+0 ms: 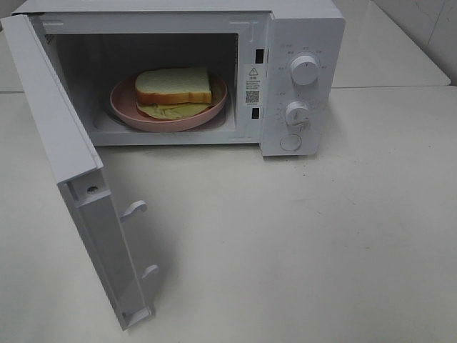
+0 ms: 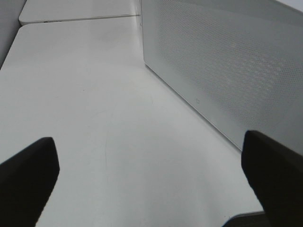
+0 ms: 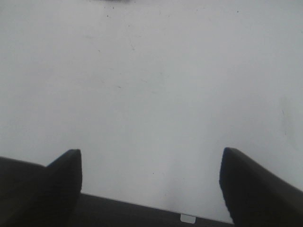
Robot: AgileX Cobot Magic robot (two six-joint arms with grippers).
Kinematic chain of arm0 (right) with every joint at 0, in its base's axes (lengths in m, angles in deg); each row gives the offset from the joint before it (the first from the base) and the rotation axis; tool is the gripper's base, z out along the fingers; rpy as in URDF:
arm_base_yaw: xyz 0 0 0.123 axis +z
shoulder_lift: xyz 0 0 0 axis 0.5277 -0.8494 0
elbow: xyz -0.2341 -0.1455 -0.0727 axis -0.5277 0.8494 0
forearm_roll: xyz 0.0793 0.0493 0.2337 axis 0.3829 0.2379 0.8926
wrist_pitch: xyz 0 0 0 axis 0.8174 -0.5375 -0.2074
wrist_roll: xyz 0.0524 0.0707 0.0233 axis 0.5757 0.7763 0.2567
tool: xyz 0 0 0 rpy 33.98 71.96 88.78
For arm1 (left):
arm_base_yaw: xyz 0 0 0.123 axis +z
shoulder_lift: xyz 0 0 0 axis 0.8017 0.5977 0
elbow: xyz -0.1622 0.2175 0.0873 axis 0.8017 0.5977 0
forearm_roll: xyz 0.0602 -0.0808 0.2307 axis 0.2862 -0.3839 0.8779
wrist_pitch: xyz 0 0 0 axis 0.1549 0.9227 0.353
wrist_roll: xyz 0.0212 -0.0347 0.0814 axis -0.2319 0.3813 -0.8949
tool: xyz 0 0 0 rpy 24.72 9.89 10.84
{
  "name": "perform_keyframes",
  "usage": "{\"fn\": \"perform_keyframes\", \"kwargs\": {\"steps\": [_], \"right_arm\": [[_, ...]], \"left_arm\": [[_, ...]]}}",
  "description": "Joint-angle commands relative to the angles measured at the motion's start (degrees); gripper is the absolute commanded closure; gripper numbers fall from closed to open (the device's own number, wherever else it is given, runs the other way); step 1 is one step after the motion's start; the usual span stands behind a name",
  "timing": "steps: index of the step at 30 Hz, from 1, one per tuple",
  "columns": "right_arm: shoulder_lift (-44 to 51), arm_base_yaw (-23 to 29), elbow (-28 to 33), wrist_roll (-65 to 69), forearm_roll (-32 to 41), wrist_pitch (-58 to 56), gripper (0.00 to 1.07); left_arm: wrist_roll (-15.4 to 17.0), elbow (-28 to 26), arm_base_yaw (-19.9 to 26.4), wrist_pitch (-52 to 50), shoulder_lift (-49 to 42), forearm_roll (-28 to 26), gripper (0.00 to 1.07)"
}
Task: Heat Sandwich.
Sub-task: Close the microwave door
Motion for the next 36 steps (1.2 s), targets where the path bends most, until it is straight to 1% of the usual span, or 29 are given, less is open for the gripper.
{"fn": "perform_keyframes", "kwargs": {"steps": [1,2,3,6,17,23,36], "right_arm": [[3.0,-3.7,0.2,-2.1,1.5,1.0,0.31],[3.0,-3.7,0.2,-2.1,1.5,1.0,0.31],[4.5,-5.4,0.2,-2.0,1.5,1.0,0.31],[6.8,-7.2,0.2,-2.0,1.5,1.0,0.31],[15.2,-8.0,0.7,-2.0,1.8,1.6,0.31],[15.2,-10.6,0.7,-1.9,1.9,1.6,0.31],[15.2,-10.7,0.7,-1.9,1.9,1.6,0.31]], "left_arm": [[-0.1,0.1,0.1,-0.8,-1.5,0.1,0.03],[-0.1,0.1,0.1,-0.8,-1.5,0.1,0.03],[-0.1,0.1,0.1,-0.8,-1.5,0.1,0.03],[-0.1,0.1,0.1,-0.8,-1.5,0.1,0.03],[-0.1,0.1,0.1,-0.8,-1.5,0.1,0.03],[-0.1,0.1,0.1,-0.8,-1.5,0.1,0.03],[-0.1,0.1,0.1,-0.8,-1.5,0.1,0.03]]}}
